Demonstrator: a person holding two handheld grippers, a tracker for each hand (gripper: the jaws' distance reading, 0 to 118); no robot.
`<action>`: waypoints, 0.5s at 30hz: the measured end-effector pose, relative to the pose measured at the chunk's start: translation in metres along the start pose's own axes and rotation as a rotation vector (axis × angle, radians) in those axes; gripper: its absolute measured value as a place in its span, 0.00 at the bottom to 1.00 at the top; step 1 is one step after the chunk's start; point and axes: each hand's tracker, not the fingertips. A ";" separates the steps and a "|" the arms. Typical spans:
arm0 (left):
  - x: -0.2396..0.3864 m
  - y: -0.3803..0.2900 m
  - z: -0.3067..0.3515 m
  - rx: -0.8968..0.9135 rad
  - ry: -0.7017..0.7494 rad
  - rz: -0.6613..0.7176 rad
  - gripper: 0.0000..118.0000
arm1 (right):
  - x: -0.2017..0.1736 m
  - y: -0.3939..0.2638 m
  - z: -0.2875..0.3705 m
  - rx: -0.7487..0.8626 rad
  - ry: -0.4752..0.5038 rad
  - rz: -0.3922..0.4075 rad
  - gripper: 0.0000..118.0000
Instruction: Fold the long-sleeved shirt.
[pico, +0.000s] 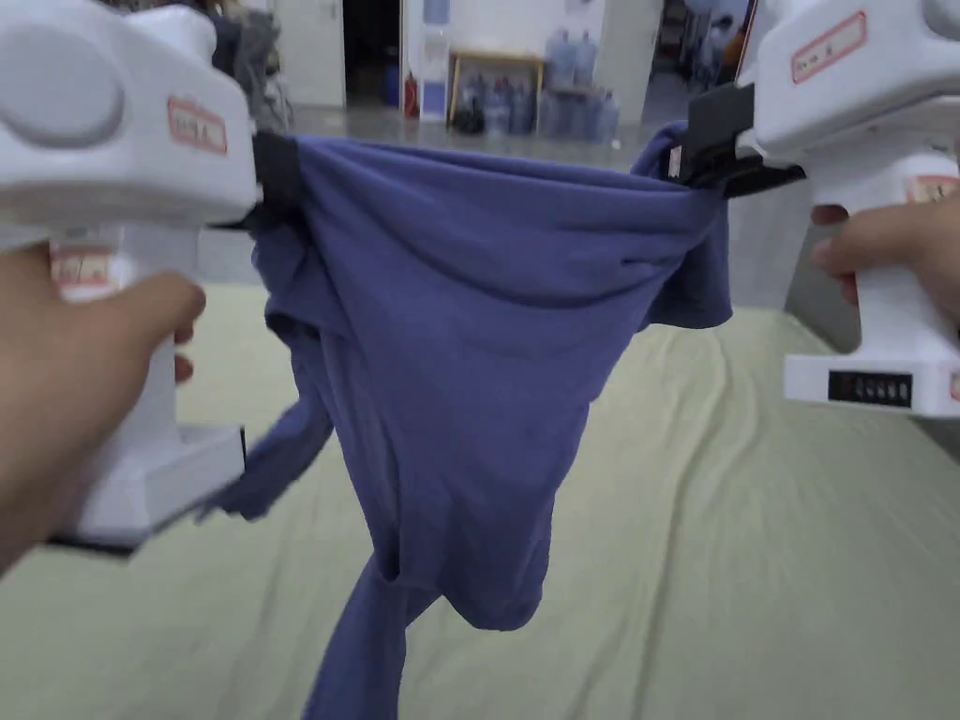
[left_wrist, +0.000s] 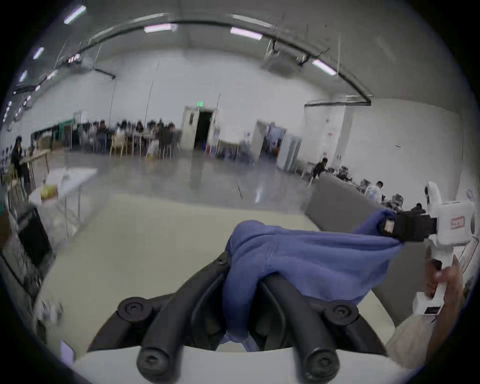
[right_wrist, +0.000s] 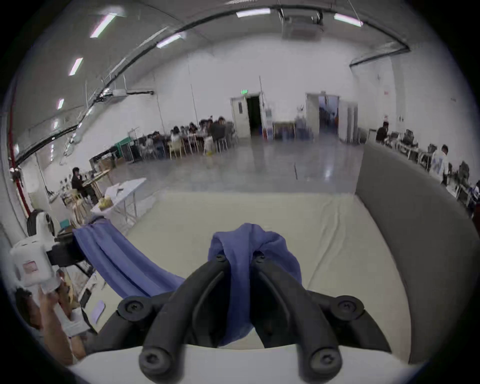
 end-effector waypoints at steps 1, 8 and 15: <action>0.002 0.028 -0.001 0.031 0.031 -0.033 0.04 | -0.002 0.018 0.001 0.011 0.007 -0.016 0.12; 0.003 0.176 -0.030 0.109 0.135 -0.143 0.04 | -0.030 0.170 -0.013 0.081 -0.131 -0.031 0.12; -0.010 0.210 -0.096 0.066 0.188 -0.168 0.04 | -0.030 0.210 -0.046 0.087 -0.153 -0.053 0.12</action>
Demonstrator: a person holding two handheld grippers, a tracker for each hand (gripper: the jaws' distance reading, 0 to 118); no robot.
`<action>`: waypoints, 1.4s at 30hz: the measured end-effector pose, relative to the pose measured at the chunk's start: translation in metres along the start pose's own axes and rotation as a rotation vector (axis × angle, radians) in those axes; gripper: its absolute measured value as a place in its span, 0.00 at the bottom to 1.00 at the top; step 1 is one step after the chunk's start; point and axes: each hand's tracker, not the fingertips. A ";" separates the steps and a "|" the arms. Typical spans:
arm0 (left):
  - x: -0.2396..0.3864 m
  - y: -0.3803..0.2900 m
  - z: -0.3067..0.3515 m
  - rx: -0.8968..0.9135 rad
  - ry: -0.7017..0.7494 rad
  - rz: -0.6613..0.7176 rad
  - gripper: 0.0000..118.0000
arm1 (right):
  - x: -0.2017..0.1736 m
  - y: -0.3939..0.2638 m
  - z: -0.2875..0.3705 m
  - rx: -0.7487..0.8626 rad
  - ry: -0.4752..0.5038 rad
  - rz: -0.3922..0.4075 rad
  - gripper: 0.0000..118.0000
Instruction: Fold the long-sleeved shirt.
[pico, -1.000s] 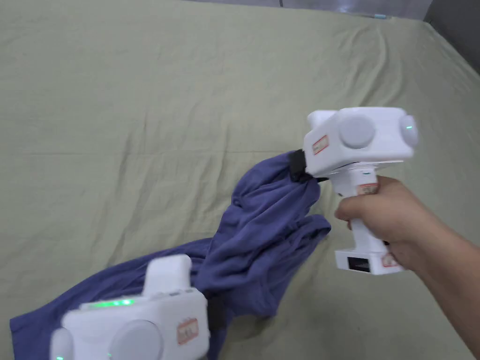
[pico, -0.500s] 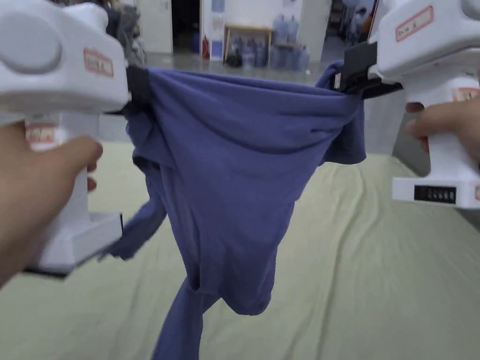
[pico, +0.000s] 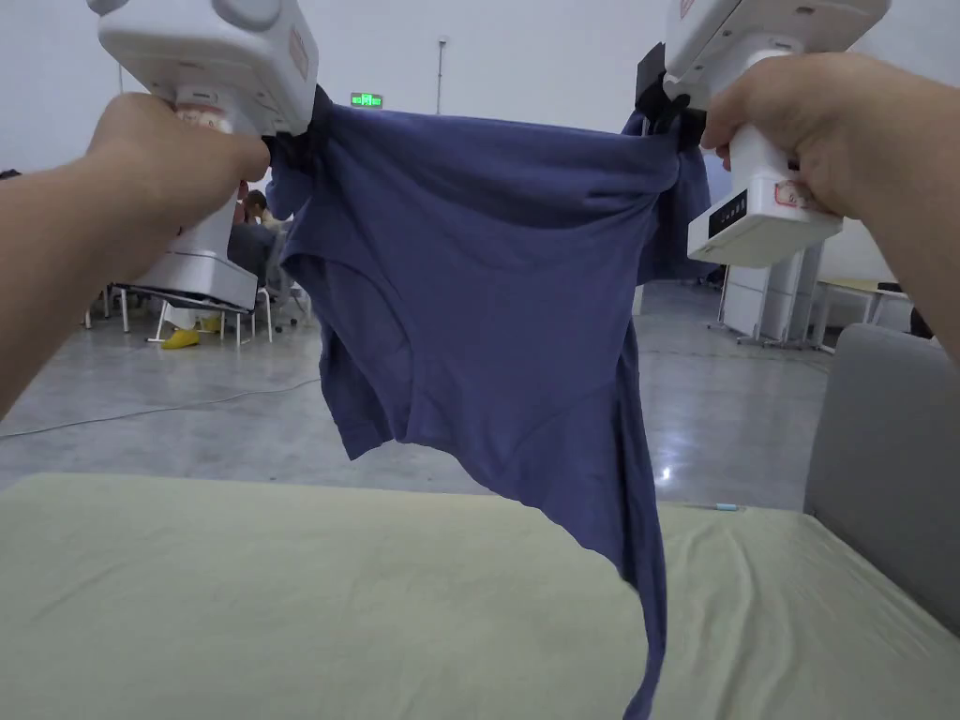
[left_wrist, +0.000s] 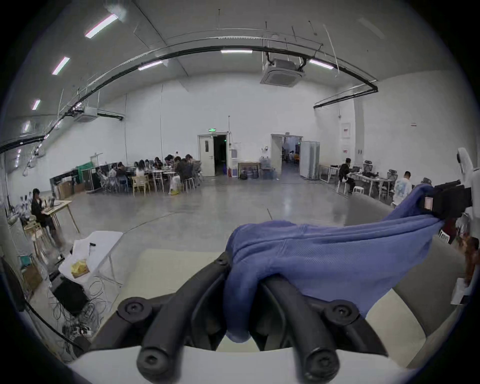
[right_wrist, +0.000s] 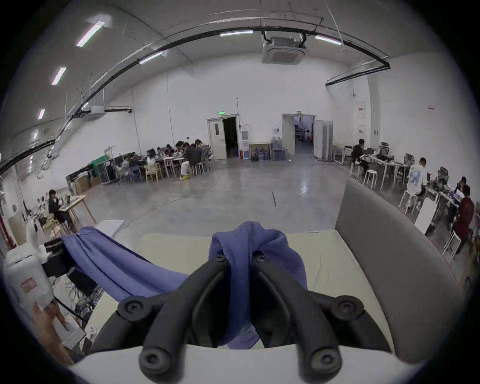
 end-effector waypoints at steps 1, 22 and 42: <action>0.002 -0.005 -0.011 -0.004 0.004 -0.003 0.04 | 0.003 -0.007 -0.005 -0.002 -0.009 -0.007 0.12; 0.033 -0.494 -0.040 -0.632 -0.104 -0.098 0.04 | 0.108 -0.569 -0.138 -0.443 0.042 -0.517 0.12; 0.033 -0.660 0.193 -0.940 -0.178 0.282 0.85 | 0.126 -0.747 0.018 -0.623 0.053 -0.897 0.76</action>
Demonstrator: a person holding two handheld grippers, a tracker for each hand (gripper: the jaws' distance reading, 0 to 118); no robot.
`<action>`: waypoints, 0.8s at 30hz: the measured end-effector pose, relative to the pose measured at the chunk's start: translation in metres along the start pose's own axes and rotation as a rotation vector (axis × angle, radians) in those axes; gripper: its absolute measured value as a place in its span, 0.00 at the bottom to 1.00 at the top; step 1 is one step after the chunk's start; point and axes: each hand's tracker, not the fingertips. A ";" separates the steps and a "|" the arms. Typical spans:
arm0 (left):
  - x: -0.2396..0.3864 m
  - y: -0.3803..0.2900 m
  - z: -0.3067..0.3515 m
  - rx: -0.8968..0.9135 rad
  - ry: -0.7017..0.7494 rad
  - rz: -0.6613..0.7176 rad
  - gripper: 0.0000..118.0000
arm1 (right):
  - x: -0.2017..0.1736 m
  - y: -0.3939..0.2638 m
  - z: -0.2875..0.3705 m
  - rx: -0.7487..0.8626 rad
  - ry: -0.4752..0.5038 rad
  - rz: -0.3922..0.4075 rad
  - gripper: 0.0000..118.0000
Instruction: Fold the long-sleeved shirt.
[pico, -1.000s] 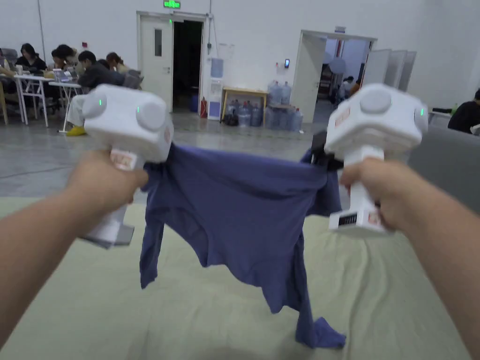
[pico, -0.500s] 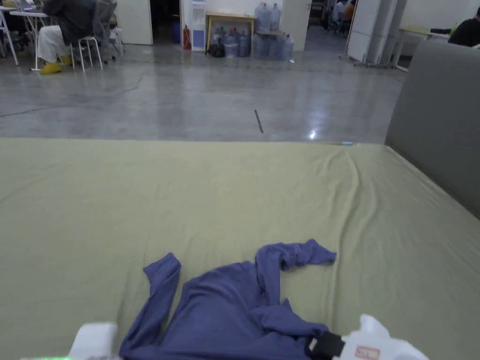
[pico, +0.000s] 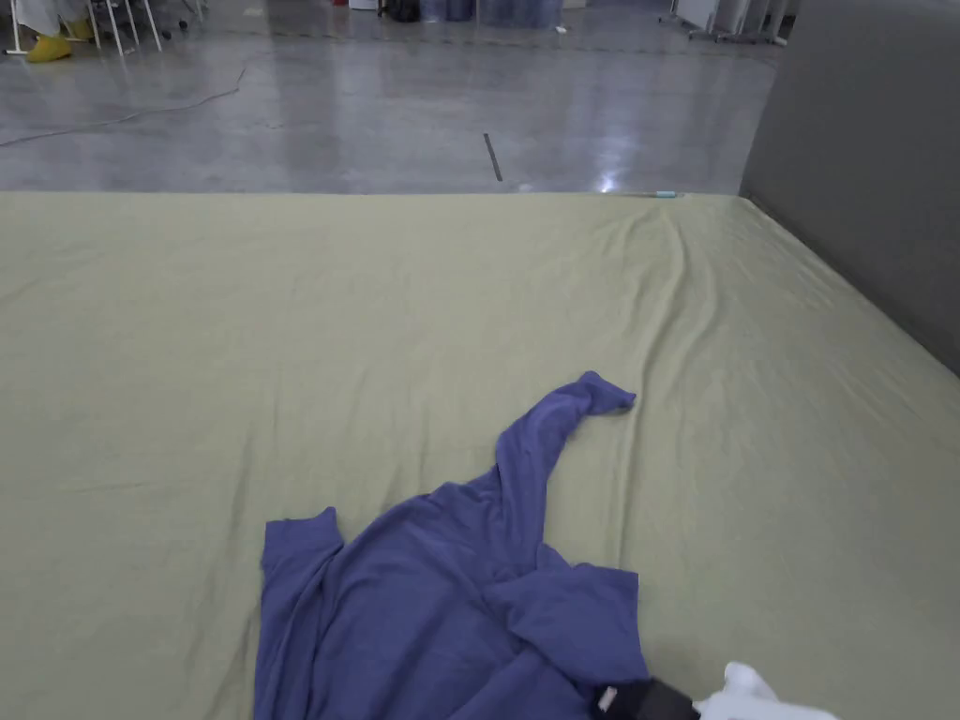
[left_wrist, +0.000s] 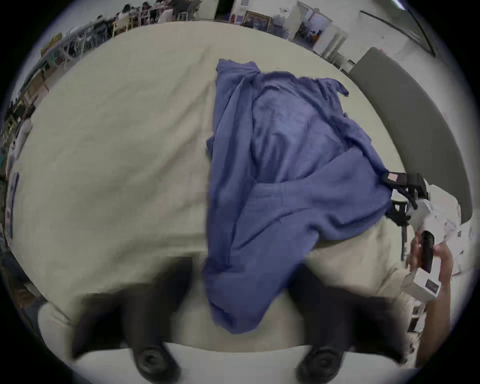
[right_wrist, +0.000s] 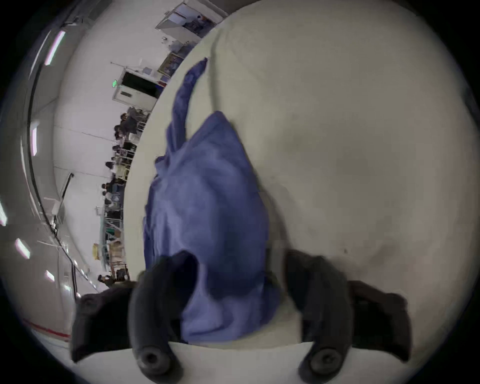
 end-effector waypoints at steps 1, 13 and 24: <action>0.000 0.003 0.008 0.014 -0.016 0.014 1.00 | -0.016 0.002 0.010 0.013 -0.063 0.069 0.87; 0.031 -0.024 0.065 0.041 0.033 -0.129 0.00 | -0.058 -0.101 0.081 0.077 -0.282 0.758 0.02; 0.091 0.167 -0.027 0.124 0.041 -0.276 0.83 | -0.052 -0.108 0.062 -0.055 -0.149 0.647 0.02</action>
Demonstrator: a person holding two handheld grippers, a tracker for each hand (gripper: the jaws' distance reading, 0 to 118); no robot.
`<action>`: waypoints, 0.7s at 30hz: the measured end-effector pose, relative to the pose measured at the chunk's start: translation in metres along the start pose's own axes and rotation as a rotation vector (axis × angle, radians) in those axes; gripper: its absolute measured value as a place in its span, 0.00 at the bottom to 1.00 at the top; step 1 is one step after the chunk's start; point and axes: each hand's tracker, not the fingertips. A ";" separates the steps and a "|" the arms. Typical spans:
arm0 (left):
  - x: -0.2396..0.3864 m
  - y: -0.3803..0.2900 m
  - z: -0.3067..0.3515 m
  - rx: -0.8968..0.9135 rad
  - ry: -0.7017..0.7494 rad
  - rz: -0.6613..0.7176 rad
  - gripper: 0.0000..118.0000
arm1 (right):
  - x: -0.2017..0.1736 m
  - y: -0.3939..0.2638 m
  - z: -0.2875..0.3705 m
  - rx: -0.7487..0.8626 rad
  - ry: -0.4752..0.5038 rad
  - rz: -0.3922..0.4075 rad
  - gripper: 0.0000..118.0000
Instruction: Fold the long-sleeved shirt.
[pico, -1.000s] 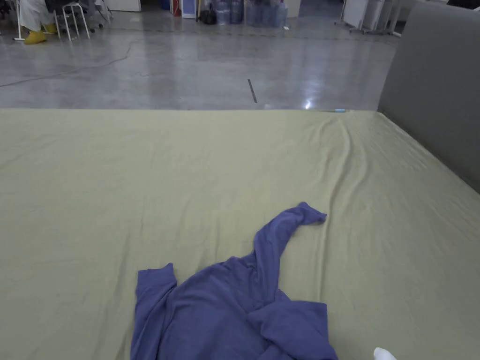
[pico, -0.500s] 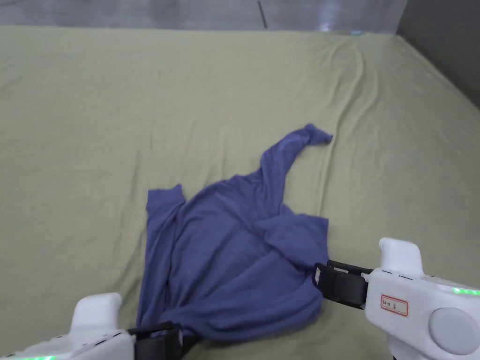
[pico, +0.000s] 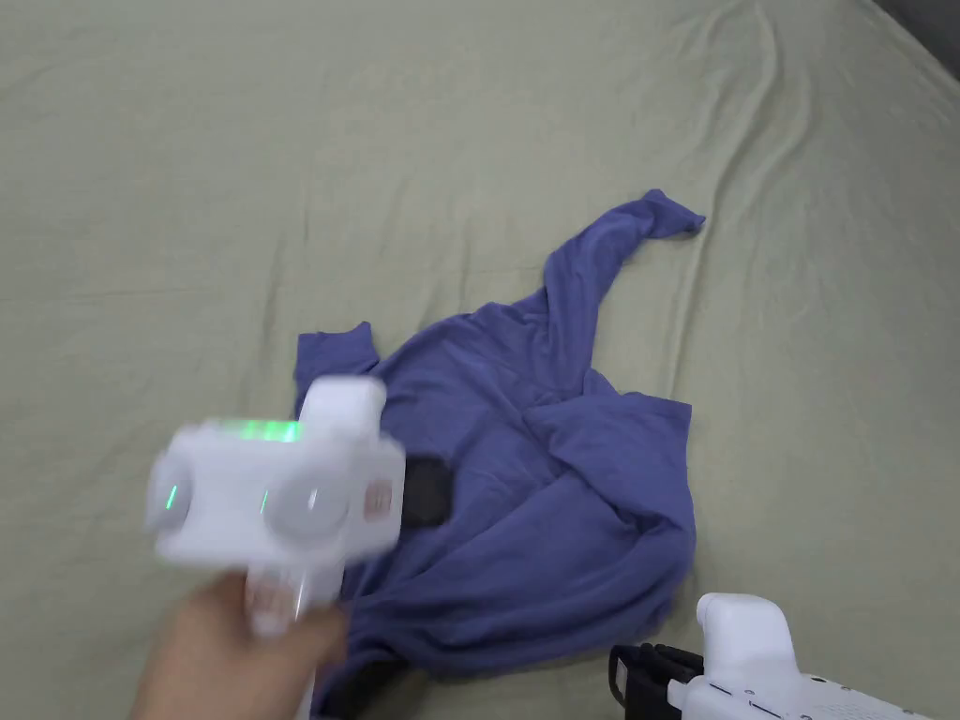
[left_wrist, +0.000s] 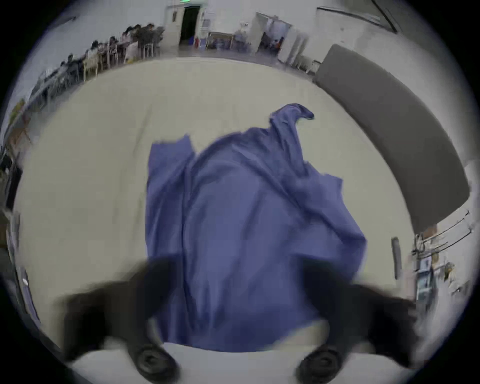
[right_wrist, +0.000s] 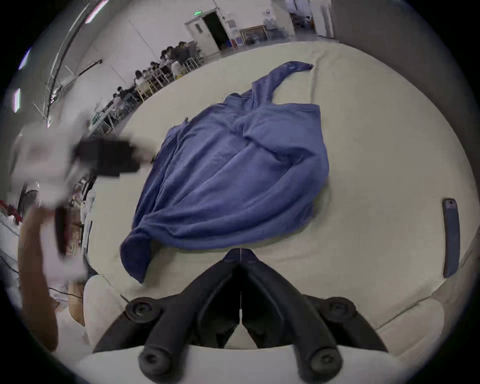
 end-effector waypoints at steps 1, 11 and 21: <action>-0.001 0.029 -0.016 -0.121 -0.027 0.002 1.00 | 0.000 0.000 0.000 0.000 0.007 -0.005 0.02; 0.039 0.142 -0.144 -0.204 0.130 -0.167 0.85 | 0.005 -0.002 -0.015 -0.050 -0.010 0.028 0.02; 0.001 0.146 -0.144 -0.091 -0.035 -0.049 0.00 | 0.011 0.111 -0.029 0.082 -0.110 0.173 0.03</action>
